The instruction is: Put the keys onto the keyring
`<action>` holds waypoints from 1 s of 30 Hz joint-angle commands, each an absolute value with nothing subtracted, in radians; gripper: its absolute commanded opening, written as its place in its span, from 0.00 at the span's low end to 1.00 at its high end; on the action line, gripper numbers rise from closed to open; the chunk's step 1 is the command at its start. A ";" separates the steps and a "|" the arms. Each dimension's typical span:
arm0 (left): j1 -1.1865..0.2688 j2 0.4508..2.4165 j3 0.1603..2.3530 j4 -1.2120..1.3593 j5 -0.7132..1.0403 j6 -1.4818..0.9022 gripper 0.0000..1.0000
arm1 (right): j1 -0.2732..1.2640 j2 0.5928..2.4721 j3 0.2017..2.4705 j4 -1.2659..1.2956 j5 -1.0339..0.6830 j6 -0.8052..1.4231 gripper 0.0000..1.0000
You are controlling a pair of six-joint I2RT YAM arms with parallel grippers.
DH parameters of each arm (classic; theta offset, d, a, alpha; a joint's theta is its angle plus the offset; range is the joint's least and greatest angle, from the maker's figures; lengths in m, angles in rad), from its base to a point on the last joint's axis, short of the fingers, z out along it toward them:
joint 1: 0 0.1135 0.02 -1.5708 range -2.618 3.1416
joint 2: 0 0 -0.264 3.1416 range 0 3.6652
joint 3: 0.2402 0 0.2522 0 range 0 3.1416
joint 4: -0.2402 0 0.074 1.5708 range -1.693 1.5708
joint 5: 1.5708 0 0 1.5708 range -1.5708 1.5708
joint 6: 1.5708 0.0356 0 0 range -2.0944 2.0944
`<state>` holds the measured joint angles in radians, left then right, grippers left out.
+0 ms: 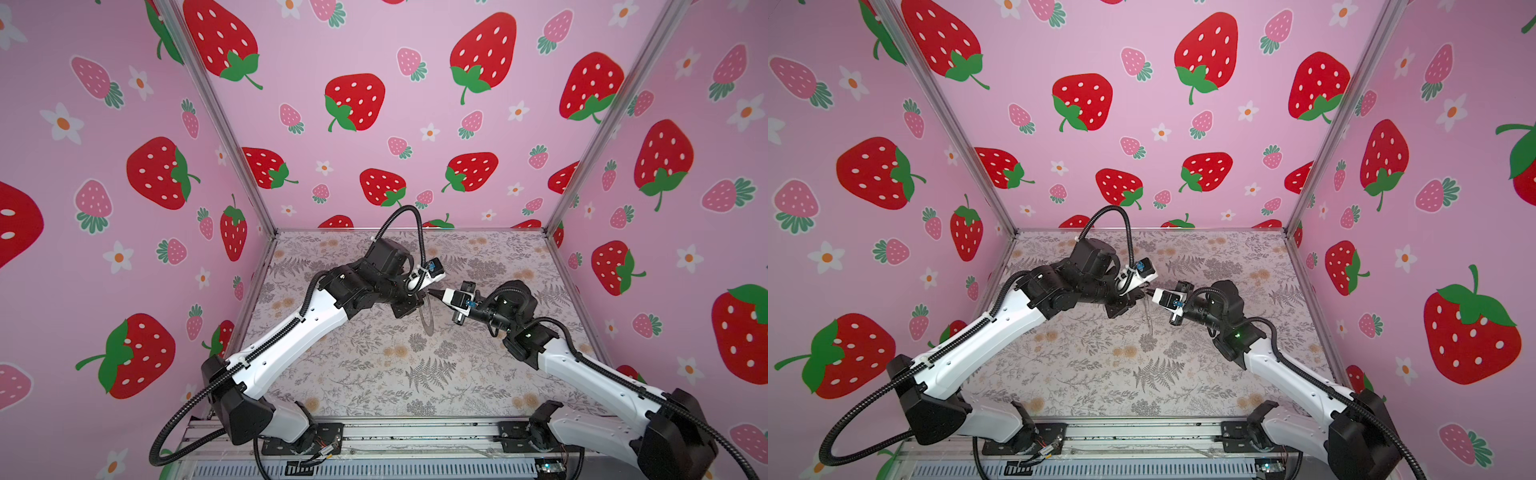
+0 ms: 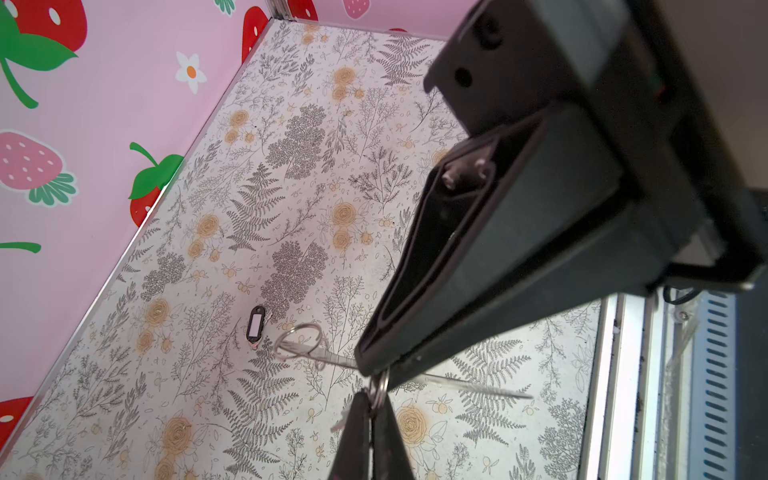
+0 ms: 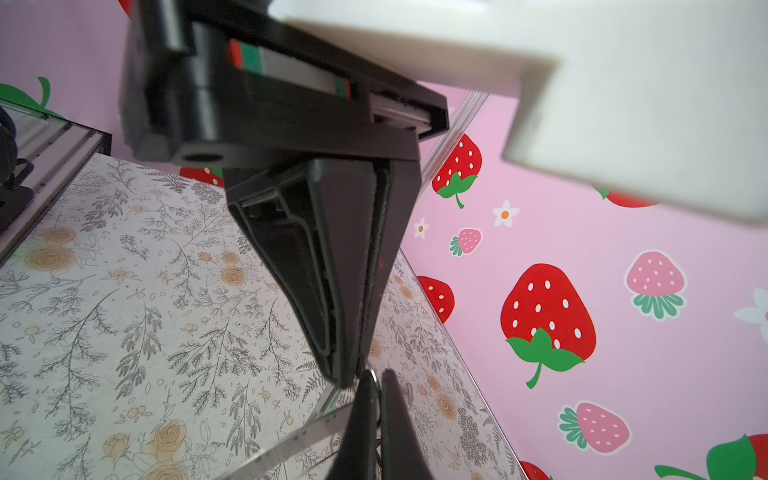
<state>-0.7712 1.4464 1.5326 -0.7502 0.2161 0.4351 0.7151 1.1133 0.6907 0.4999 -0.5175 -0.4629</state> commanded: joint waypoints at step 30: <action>-0.720 1.321 1.197 -0.273 0.355 0.281 0.40 | 0.712 1.110 0.639 0.784 -0.558 -0.245 0.00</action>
<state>-0.7181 1.3270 1.2095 -0.3676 0.3004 0.3157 0.7124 1.1133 0.6468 0.6914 -0.5457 -0.2886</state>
